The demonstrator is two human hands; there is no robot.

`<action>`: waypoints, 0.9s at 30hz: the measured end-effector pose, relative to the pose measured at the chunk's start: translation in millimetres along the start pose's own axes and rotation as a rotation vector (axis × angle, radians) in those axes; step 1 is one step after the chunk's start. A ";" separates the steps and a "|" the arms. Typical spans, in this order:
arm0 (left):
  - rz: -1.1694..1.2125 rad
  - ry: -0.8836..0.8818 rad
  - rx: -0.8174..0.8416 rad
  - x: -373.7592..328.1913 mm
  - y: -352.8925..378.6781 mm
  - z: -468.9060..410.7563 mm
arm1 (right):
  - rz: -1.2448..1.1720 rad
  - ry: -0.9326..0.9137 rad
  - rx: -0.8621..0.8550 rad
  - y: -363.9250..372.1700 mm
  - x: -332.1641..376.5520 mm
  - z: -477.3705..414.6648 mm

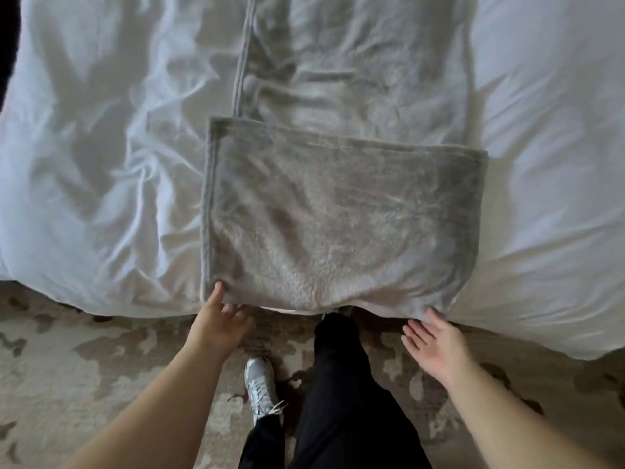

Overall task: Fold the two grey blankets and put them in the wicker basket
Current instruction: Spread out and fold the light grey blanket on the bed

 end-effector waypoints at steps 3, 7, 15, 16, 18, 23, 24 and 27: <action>0.205 0.029 0.012 -7.6 11.7 2.0 | -0.202 -0.016 0.049 13.9 0.0 -0.9; 0.251 0.068 -0.050 -17.6 9.0 36.5 | -0.288 -0.054 0.030 17.7 5.6 31.0; 0.284 0.268 0.200 -111.0 63.0 209.4 | -0.439 -0.356 0.347 75.4 113.0 219.6; 0.283 0.332 0.249 -126.8 71.2 235.4 | -0.448 -0.413 0.398 79.8 127.6 249.6; 0.306 0.407 0.350 -147.6 82.9 282.7 | -0.457 -0.500 0.491 82.2 143.9 301.6; 0.369 0.421 0.520 -140.9 73.8 349.2 | -0.524 -0.548 0.581 59.2 123.9 355.9; 0.369 0.409 0.535 -133.3 66.5 351.0 | -0.540 -0.535 0.580 51.5 114.1 356.0; 0.379 0.378 0.563 -108.4 37.2 342.3 | -0.555 -0.505 0.554 27.5 79.5 346.0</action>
Point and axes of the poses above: each hand's wrist, its own z-axis away from the middle knuckle, its own y-axis out of the palm, x = y × z, the point moved 10 cm from there along -z, towards the middle knuckle, and after that the axes turned 8 degrees about -z, right-handed, at the moved point
